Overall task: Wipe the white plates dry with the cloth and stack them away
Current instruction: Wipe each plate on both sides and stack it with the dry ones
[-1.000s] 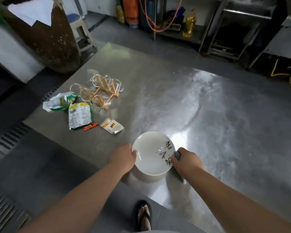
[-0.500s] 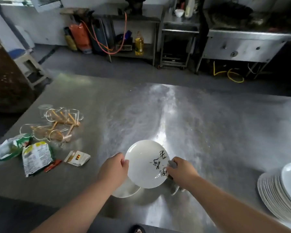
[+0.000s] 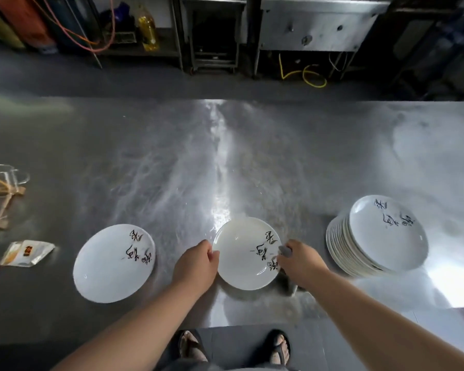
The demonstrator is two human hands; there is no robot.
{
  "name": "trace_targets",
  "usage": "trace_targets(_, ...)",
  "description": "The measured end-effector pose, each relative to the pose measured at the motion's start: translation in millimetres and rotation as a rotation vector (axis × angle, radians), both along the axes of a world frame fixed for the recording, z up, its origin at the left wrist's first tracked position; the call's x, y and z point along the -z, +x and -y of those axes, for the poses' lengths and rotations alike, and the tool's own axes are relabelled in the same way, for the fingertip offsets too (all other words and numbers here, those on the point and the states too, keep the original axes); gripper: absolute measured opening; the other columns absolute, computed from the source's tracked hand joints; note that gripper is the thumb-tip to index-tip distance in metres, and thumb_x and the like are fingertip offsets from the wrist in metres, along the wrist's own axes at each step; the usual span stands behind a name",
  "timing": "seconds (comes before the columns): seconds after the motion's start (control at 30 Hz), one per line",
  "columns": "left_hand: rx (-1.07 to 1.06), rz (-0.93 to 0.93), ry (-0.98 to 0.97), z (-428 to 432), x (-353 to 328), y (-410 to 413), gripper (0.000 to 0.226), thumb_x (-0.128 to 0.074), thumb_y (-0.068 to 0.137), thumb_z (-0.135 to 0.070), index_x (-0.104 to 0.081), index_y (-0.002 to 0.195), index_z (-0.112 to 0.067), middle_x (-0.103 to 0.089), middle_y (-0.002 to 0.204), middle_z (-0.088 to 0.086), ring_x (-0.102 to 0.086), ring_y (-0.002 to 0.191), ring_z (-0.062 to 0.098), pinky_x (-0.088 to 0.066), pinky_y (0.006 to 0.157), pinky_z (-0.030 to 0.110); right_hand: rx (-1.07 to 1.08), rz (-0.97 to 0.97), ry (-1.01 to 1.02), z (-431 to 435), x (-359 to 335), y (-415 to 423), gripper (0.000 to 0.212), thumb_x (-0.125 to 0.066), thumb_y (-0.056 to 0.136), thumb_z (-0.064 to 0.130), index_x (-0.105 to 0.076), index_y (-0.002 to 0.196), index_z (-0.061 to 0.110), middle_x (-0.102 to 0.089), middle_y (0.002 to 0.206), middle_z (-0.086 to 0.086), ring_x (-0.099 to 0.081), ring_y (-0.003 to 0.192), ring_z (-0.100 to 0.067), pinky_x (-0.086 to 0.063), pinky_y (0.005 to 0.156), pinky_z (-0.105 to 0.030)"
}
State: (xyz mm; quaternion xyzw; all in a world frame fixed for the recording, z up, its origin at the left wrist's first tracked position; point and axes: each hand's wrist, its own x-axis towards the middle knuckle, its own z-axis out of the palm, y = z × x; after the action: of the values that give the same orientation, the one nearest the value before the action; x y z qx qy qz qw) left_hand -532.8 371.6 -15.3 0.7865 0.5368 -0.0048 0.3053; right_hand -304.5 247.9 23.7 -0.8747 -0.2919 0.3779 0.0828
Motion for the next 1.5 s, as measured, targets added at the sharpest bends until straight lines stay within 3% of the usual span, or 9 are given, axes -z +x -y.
trace_targets(0.37, -0.016, 0.000, 0.193, 15.3, 37.9, -0.8, 0.029, -0.053, 0.100, -0.048, -0.049, 0.088, -0.021, -0.059, 0.076, -0.005, -0.061, 0.070, 0.025, -0.046, 0.062, 0.037, 0.098, -0.006, 0.039, 1.8, 13.1, 6.0, 0.029, -0.057, 0.095, 0.037, -0.041, 0.110, 0.017, -0.064, 0.102, -0.006, -0.063, 0.086, -0.031, -0.049, 0.070, -0.039)
trace_targets(0.47, 0.056, -0.018, 0.296, 24.5, 46.6, -9.1, 0.061, -0.051, 0.090, -0.063, -0.053, 0.131, -0.018, -0.060, 0.130, 0.006, -0.058, 0.118, 0.030, -0.046, 0.098, 0.049, 0.063, 0.018, 0.138, -11.5, 1.3, 3.7, 0.029, -0.056, 0.095, 0.024, -0.037, 0.116, 0.017, -0.058, 0.116, -0.010, -0.059, 0.096, -0.033, -0.044, 0.078, -0.039)
trace_targets(0.57, 0.222, -0.120, 0.181, 30.1, 60.1, -14.6, 0.095, -0.034, 0.092, -0.076, -0.008, 0.166, -0.023, -0.001, 0.174, 0.004, -0.002, 0.160, 0.031, -0.009, 0.127, 0.055, -0.207, -0.016, 0.153, -24.1, 4.1, -12.9, 0.055, -0.053, 0.094, 0.021, -0.040, 0.147, 0.024, -0.042, 0.153, -0.006, -0.054, 0.124, -0.030, -0.046, 0.091, -0.036)
trace_targets(0.7, 0.372, -0.204, 0.200, 29.6, 69.5, -15.5, 0.094, -0.018, 0.095, -0.077, 0.020, 0.163, -0.026, 0.031, 0.169, -0.008, 0.025, 0.158, 0.027, 0.005, 0.127, 0.059, -0.718, 0.320, 0.066, -15.5, 32.9, -38.1, 0.078, -0.050, 0.102, 0.041, -0.013, 0.166, 0.019, -0.004, 0.174, -0.005, -0.001, 0.159, -0.029, -0.008, 0.131, -0.041)
trace_targets(0.77, 0.378, -0.222, 0.198, 29.1, 71.1, -14.8, 0.094, -0.016, 0.095, -0.077, 0.022, 0.163, -0.026, 0.032, 0.169, -0.010, 0.026, 0.157, 0.026, 0.008, 0.127, 0.059, -0.819, 0.400, 0.092, -12.2, 43.0, -38.4, 0.084, -0.041, 0.105, 0.054, -0.005, 0.167, 0.011, 0.010, 0.175, -0.008, 0.024, 0.158, -0.028, 0.019, 0.124, -0.039)
trace_targets(0.83, 0.375, -0.227, 0.210, 29.0, 71.4, -15.0, 0.094, -0.017, 0.095, -0.077, 0.021, 0.163, -0.025, 0.030, 0.169, -0.009, 0.025, 0.158, 0.025, 0.007, 0.127, 0.059, -0.869, 0.358, 0.094, -15.9, 54.0, -34.4, 0.090, -0.034, 0.105, 0.062, 0.010, 0.165, 0.011, 0.025, 0.172, -0.005, 0.035, 0.154, -0.022, 0.016, 0.127, -0.040)
trace_targets(1.03, 0.375, -0.254, 0.222, 29.9, 74.3, -13.4, 0.095, -0.014, 0.096, -0.080, 0.022, 0.163, -0.022, 0.029, 0.170, -0.007, 0.024, 0.158, 0.025, 0.007, 0.127, 0.058, -0.881, 0.244, 0.070, -29.5, 70.3, -37.8, 0.084, -0.015, 0.105, 0.065, 0.023, 0.162, 0.018, 0.032, 0.169, 0.000, 0.034, 0.153, -0.015, 0.008, 0.129, -0.037)
trace_targets(1.2, 0.381, -0.247, 0.222, 29.7, 76.6, -13.1, 0.098, -0.028, 0.095, -0.075, 0.013, 0.166, -0.021, 0.022, 0.173, -0.004, 0.017, 0.160, 0.028, 0.001, 0.127, 0.061, -1.277, 0.163, 0.211, 0.1, 79.7, -40.5, 0.079, -0.018, 0.105, 0.063, -0.005, 0.168, 0.017, 0.003, 0.175, -0.002, 0.012, 0.161, -0.019, -0.001, 0.132, -0.043)
trace_targets(1.5, 0.375, -0.288, 0.216, 29.7, 72.8, -10.7, 0.097, -0.017, 0.095, -0.078, 0.023, 0.163, -0.023, 0.030, 0.170, -0.006, 0.022, 0.158, 0.027, 0.003, 0.127, 0.059, -1.192, 0.223, 0.057, -19.4, 64.1, -30.9, 0.091, -0.003, 0.097, 0.078, 0.024, 0.162, 0.020, 0.036, 0.167, -0.001, 0.038, 0.152, -0.019, 0.014, 0.129, -0.043)
